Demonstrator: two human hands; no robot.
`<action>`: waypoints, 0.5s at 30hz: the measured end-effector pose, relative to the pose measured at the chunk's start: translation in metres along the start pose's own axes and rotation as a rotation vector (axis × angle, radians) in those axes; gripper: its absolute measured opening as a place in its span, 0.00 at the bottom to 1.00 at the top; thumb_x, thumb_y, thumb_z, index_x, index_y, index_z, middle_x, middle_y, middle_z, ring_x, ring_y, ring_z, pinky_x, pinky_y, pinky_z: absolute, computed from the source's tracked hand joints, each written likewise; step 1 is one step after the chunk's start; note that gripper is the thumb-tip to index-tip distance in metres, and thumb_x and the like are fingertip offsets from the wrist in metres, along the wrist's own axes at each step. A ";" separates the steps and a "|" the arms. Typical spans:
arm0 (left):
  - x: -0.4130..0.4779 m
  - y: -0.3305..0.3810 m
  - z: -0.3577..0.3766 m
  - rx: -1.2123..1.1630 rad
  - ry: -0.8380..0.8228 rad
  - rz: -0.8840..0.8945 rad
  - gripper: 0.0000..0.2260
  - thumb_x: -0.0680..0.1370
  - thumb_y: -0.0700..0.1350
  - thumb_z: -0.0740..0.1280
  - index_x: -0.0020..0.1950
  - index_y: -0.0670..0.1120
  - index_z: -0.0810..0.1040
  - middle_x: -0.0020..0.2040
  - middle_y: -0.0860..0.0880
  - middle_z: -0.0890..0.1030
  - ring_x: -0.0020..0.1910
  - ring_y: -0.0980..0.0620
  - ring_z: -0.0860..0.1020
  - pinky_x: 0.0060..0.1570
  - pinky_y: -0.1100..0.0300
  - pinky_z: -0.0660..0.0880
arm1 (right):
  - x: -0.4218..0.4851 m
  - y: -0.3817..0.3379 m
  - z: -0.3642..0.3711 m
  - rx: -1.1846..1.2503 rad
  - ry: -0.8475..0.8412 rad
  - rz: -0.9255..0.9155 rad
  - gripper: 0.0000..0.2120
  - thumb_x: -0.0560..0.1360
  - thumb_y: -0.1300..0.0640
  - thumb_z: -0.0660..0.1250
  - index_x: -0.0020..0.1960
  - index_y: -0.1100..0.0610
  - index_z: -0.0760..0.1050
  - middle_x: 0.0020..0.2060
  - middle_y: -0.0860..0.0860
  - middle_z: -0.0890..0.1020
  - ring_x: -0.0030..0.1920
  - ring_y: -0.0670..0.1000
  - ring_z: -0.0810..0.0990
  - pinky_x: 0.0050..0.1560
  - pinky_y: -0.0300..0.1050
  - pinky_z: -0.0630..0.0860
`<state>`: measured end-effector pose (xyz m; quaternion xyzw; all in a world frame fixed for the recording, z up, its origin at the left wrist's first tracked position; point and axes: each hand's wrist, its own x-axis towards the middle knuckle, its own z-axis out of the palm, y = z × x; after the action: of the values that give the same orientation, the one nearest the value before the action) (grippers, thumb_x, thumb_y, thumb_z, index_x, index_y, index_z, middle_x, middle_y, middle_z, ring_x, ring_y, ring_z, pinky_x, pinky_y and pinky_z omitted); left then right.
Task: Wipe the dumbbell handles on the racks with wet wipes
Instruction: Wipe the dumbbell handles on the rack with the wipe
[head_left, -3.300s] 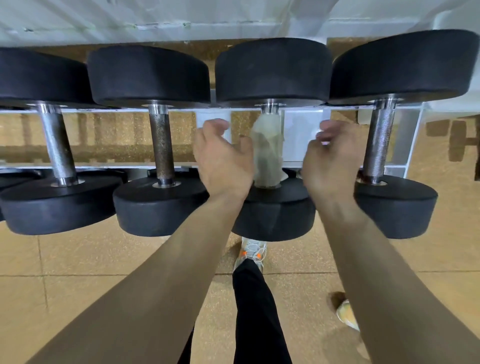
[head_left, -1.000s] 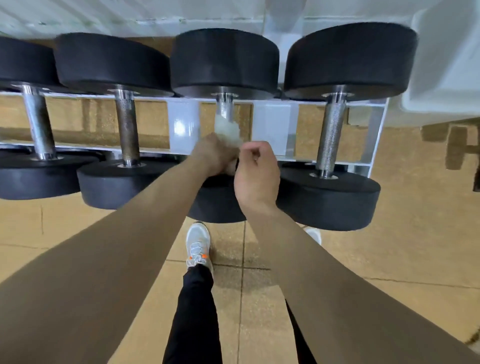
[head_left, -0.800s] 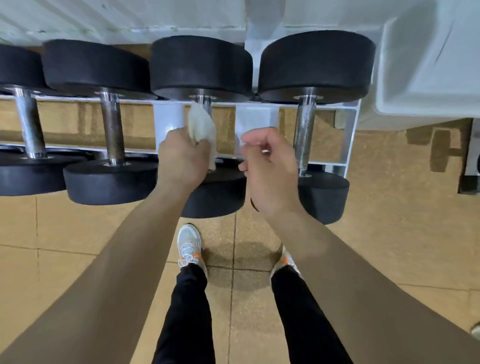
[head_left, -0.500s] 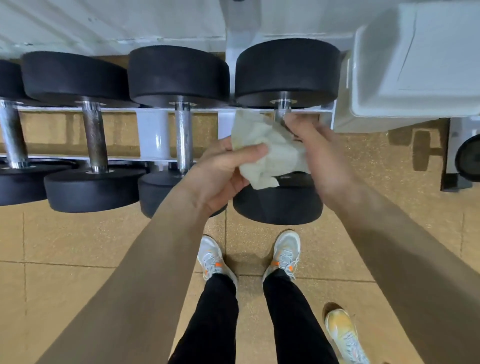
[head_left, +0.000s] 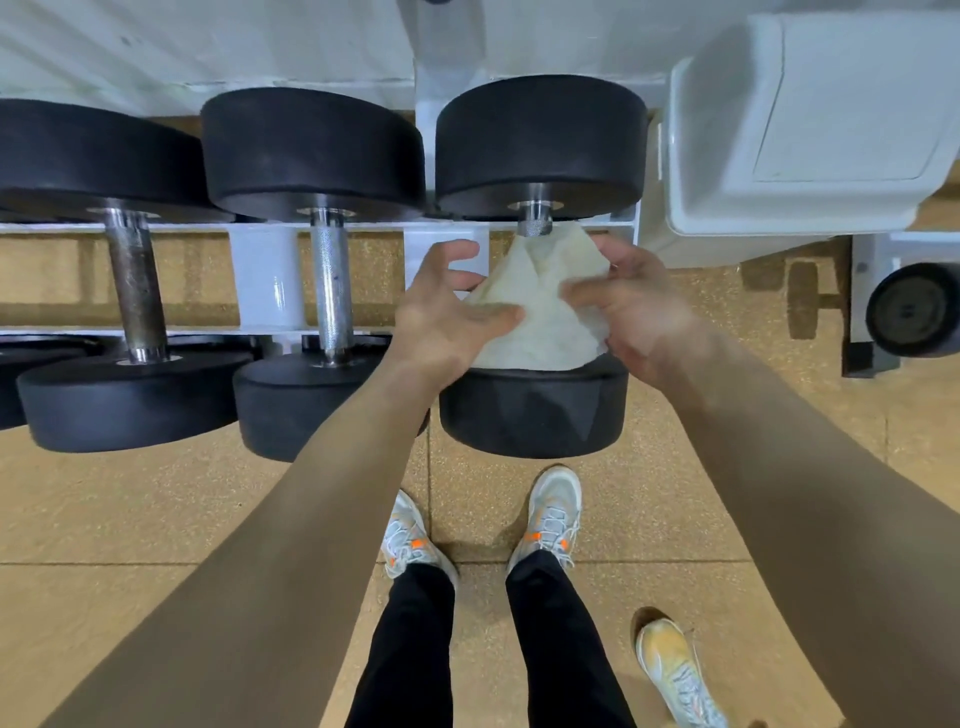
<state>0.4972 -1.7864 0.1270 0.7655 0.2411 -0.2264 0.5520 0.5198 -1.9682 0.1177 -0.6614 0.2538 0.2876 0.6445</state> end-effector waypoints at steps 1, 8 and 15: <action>0.006 -0.005 0.001 0.035 0.014 0.013 0.24 0.74 0.46 0.77 0.67 0.54 0.74 0.51 0.57 0.77 0.45 0.63 0.77 0.40 0.74 0.74 | 0.003 0.003 -0.001 0.003 0.012 0.002 0.20 0.74 0.71 0.68 0.63 0.56 0.80 0.54 0.55 0.86 0.54 0.58 0.86 0.57 0.61 0.82; 0.037 -0.021 0.015 0.156 0.168 -0.022 0.23 0.85 0.51 0.60 0.30 0.46 0.64 0.27 0.52 0.65 0.27 0.53 0.63 0.28 0.66 0.62 | 0.026 0.017 -0.015 0.056 0.097 -0.011 0.19 0.75 0.71 0.67 0.63 0.57 0.79 0.54 0.54 0.86 0.54 0.58 0.85 0.52 0.52 0.83; 0.043 -0.016 0.017 -0.187 0.078 -0.219 0.20 0.74 0.63 0.71 0.56 0.49 0.79 0.49 0.50 0.83 0.48 0.50 0.82 0.53 0.56 0.79 | 0.037 0.028 -0.004 -0.237 0.330 0.061 0.27 0.74 0.60 0.70 0.72 0.57 0.70 0.58 0.52 0.81 0.58 0.55 0.81 0.61 0.51 0.78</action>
<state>0.5196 -1.7927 0.0842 0.6881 0.3643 -0.2321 0.5830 0.5260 -1.9722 0.0716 -0.7627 0.3403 0.2227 0.5028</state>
